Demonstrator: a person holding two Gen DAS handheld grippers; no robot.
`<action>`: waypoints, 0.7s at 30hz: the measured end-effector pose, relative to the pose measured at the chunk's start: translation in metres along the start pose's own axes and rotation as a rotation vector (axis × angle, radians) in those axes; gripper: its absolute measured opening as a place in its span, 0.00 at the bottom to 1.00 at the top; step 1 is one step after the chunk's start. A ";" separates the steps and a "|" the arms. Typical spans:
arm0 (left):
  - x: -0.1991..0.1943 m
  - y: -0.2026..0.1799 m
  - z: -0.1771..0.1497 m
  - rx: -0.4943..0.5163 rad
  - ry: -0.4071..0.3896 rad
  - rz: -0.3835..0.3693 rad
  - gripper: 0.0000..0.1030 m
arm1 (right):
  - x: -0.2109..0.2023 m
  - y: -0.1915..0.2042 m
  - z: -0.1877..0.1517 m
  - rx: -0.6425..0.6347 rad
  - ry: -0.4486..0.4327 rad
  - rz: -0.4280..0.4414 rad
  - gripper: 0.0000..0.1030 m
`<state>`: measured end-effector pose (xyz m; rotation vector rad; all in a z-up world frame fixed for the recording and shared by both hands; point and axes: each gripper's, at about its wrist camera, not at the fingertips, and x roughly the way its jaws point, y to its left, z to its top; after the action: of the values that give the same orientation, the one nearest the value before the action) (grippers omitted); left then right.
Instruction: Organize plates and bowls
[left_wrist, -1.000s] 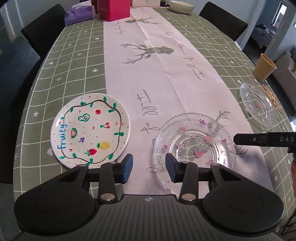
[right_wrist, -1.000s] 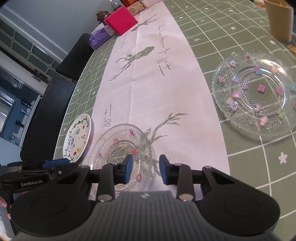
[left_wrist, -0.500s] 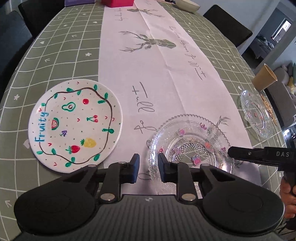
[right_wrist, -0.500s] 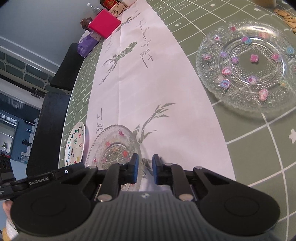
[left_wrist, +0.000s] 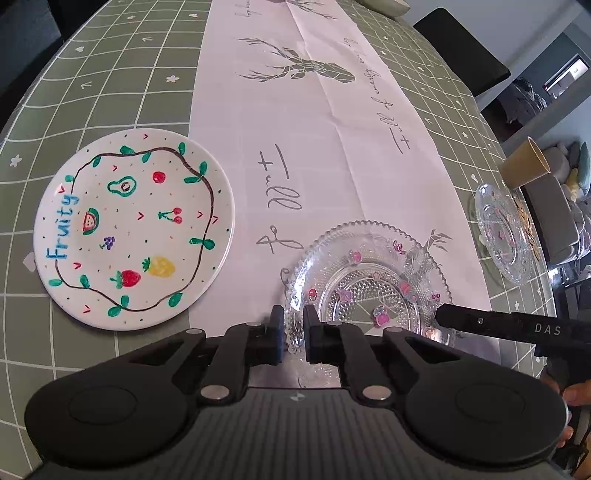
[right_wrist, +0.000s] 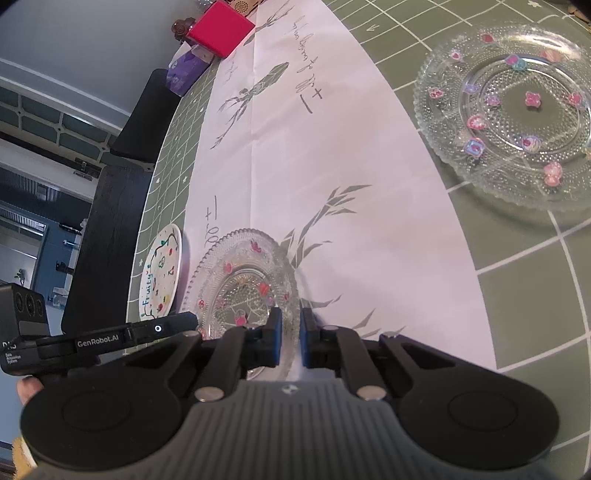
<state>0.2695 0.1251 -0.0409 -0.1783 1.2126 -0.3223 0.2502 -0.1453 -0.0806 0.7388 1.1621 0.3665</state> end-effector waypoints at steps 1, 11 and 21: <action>-0.001 -0.001 -0.001 0.006 -0.011 -0.009 0.09 | -0.001 -0.003 0.001 0.019 0.001 0.004 0.04; -0.017 -0.022 -0.001 0.031 -0.001 -0.090 0.10 | -0.037 -0.012 -0.008 0.116 0.042 0.001 0.05; -0.015 -0.071 -0.017 0.166 0.052 -0.137 0.10 | -0.084 -0.024 -0.038 0.113 0.064 -0.077 0.06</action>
<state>0.2382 0.0640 -0.0121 -0.1091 1.2216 -0.5479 0.1809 -0.2014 -0.0468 0.7821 1.2758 0.2630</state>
